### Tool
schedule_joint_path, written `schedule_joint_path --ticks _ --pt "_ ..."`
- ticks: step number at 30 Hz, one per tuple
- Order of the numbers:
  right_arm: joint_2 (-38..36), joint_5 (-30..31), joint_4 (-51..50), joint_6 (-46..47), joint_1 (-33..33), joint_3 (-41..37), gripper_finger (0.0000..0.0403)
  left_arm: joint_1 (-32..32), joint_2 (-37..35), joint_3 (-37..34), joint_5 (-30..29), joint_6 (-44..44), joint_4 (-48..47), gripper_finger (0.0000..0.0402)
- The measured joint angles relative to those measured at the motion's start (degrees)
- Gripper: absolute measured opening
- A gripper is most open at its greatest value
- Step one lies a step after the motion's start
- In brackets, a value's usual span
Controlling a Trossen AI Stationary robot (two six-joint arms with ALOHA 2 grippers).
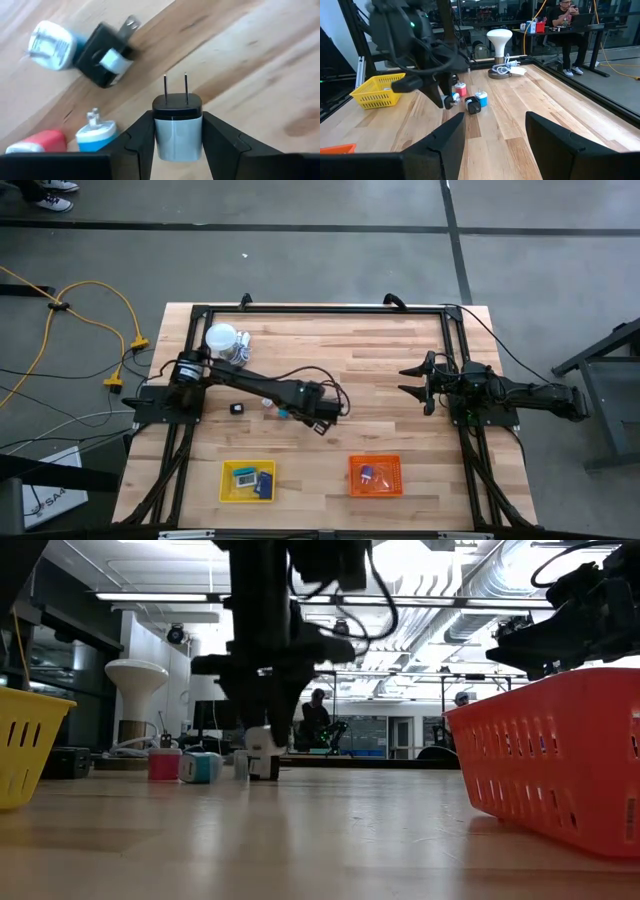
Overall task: Pick & Place Office items
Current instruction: Put the white charger adapter into the orange bin
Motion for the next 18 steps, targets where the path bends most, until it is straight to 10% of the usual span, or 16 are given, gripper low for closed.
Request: schedule_joint_path --ticks 18 --pt "0.0 0.0 -0.1 0.0 0.0 0.0 0.0195 -1.4 -0.8 0.0 -1.1 31.6 30.1 0.0132"
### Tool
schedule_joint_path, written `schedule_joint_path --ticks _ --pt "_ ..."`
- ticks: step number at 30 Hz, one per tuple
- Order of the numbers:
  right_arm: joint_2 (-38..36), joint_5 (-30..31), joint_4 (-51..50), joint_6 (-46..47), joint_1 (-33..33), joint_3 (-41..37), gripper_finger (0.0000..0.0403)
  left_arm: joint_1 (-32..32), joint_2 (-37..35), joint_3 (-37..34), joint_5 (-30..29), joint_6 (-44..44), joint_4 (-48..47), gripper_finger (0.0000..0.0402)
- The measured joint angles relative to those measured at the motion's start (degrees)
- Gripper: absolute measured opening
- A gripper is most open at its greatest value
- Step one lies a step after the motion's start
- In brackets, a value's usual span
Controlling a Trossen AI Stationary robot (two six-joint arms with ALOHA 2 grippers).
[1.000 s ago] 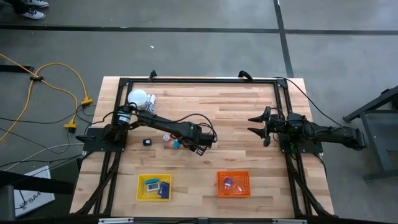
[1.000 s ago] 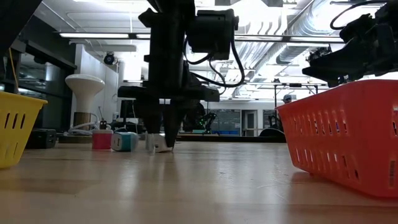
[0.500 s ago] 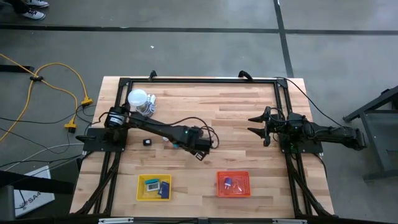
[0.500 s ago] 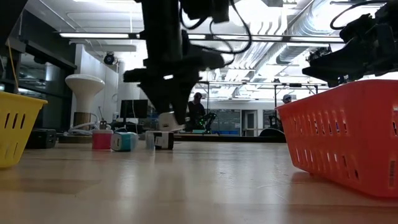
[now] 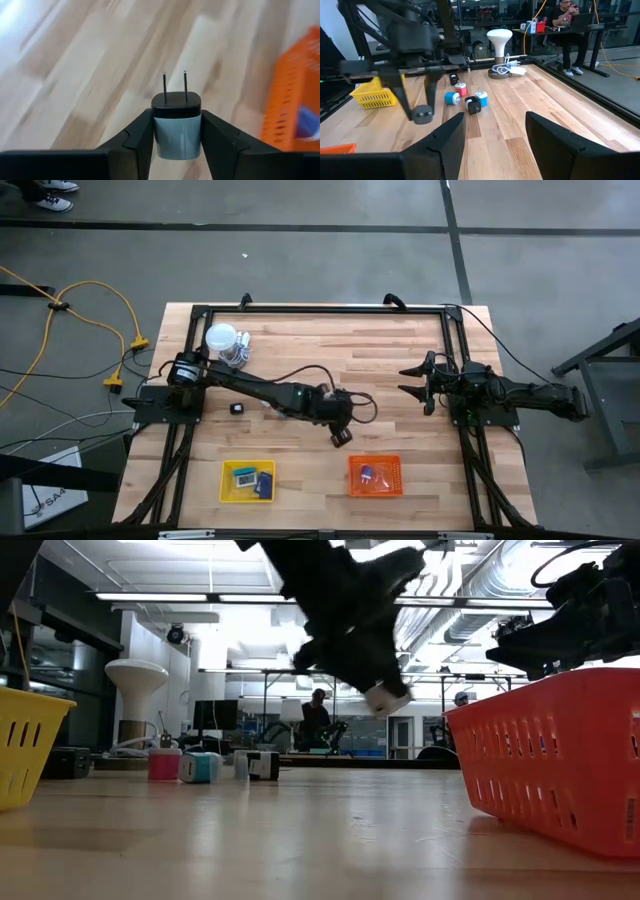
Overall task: Pick & Place Office items
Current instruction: Put the white charger adapter into the orange bin
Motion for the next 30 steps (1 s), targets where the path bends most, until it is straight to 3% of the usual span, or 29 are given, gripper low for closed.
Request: schedule_joint_path --ticks 9,19,30 --pt "0.0 0.0 0.0 0.0 0.0 0.0 0.0195 -3.2 0.0 0.0 0.2 16.1 10.6 0.0135" --pt "0.0 0.0 -0.1 0.0 0.0 0.0 0.0195 -6.7 0.0 0.0 -0.2 19.8 16.6 0.0136" --pt "0.0 0.0 0.0 0.0 0.0 0.0 0.0195 -10.3 4.8 0.1 1.3 22.4 23.6 0.0136"
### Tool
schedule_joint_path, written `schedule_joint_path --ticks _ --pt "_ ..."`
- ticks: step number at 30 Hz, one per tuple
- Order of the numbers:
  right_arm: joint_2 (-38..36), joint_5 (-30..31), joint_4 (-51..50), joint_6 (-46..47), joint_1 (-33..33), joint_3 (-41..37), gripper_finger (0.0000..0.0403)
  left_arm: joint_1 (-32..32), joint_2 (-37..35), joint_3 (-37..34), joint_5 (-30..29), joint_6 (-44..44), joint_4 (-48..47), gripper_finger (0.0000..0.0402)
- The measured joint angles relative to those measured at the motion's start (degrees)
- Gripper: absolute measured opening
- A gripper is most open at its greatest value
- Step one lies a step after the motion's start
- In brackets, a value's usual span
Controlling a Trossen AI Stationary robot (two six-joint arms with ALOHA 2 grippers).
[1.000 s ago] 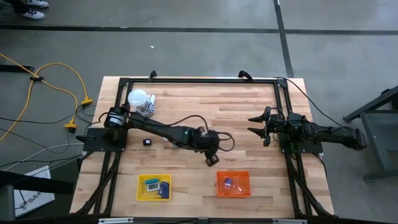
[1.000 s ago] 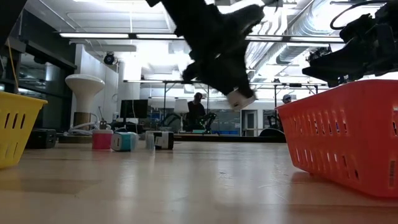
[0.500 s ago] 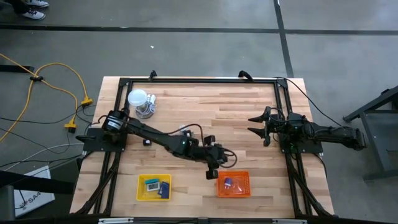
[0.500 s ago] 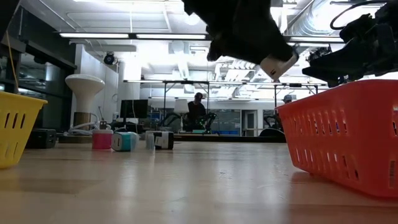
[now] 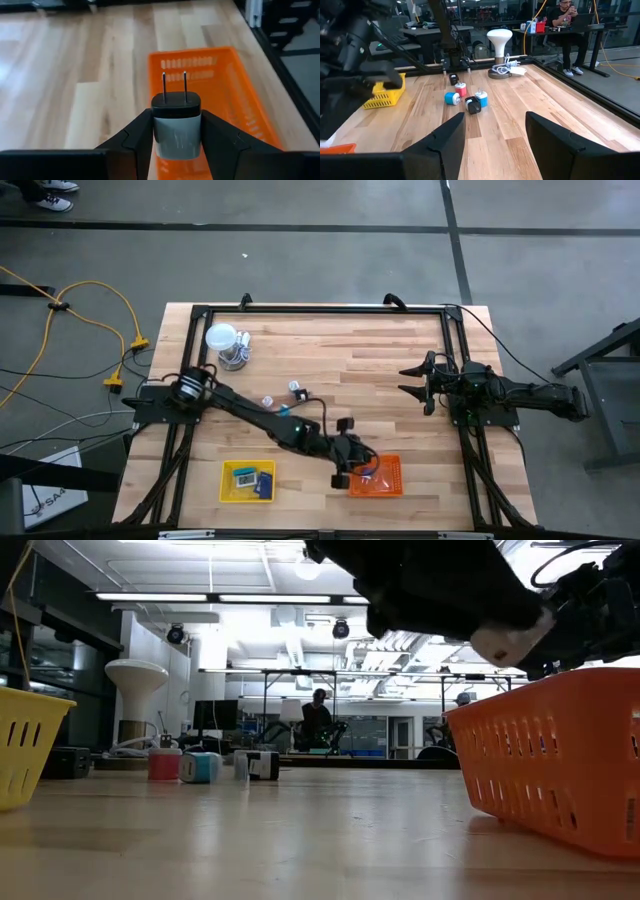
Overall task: Pick & Place Office items
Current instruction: Put the white charger adapter into the orange bin
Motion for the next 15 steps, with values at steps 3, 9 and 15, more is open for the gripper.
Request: schedule_joint_path --ticks 3,9,15 --pt "0.0 0.0 0.0 0.0 0.0 0.0 0.0195 -0.8 0.9 0.0 1.2 0.0 2.4 0.0136" --pt "0.0 0.0 0.0 0.0 0.0 0.0 0.0195 -2.0 0.9 0.0 1.6 -0.2 0.6 0.0136" --pt "0.0 0.0 0.0 0.0 0.0 0.0 0.0195 -2.0 1.9 -0.1 2.6 -1.2 -1.8 0.0136"
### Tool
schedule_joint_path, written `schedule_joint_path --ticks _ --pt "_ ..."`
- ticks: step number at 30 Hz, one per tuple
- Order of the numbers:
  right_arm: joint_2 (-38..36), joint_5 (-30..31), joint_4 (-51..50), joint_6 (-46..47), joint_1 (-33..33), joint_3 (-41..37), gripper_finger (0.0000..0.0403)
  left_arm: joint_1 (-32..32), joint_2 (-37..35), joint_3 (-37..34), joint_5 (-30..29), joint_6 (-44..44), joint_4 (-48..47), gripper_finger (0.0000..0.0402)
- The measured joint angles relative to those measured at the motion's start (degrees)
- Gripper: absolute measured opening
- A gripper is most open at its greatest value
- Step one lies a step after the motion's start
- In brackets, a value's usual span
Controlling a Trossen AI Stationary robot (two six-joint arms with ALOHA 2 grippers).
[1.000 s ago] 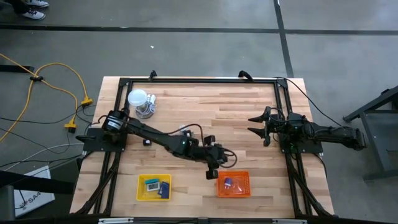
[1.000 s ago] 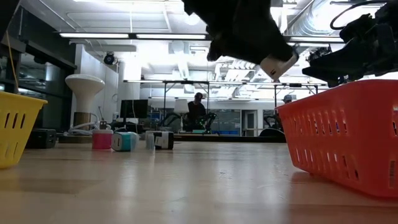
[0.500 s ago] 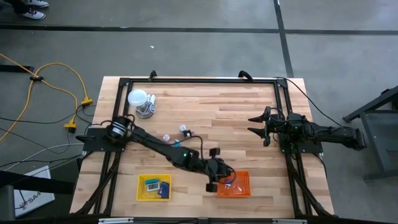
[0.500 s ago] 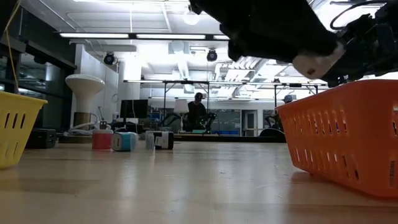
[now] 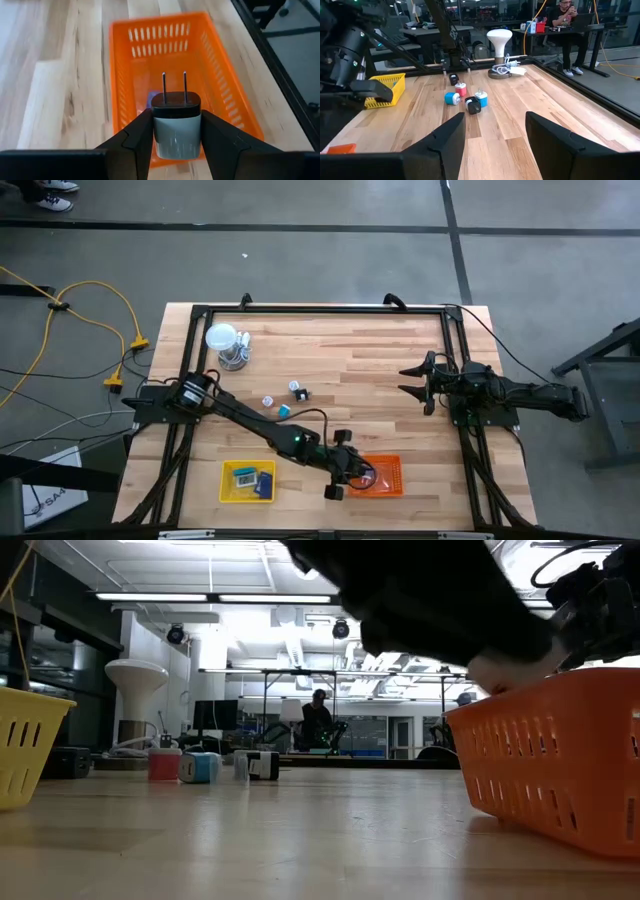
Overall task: Pick & Place Office items
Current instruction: Put the white charger adapter into the orange bin
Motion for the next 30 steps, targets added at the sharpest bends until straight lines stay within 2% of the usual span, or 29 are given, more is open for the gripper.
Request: schedule_joint_path --ticks 3,10,20,30 --pt "0.0 0.0 0.0 0.0 0.0 0.0 0.0195 0.6 0.9 0.2 0.3 -0.3 1.2 0.0136" --pt "0.0 0.0 -0.1 0.0 0.0 0.0 0.0195 2.3 2.3 0.0 5.4 -0.5 1.8 0.0136" --pt "0.0 0.0 0.0 0.0 0.0 0.0 0.0195 2.8 2.7 0.1 5.5 0.1 2.7 0.0137" --pt "0.0 0.0 -0.1 0.0 0.0 0.0 0.0195 2.8 2.7 0.1 5.3 0.2 3.2 0.0197"
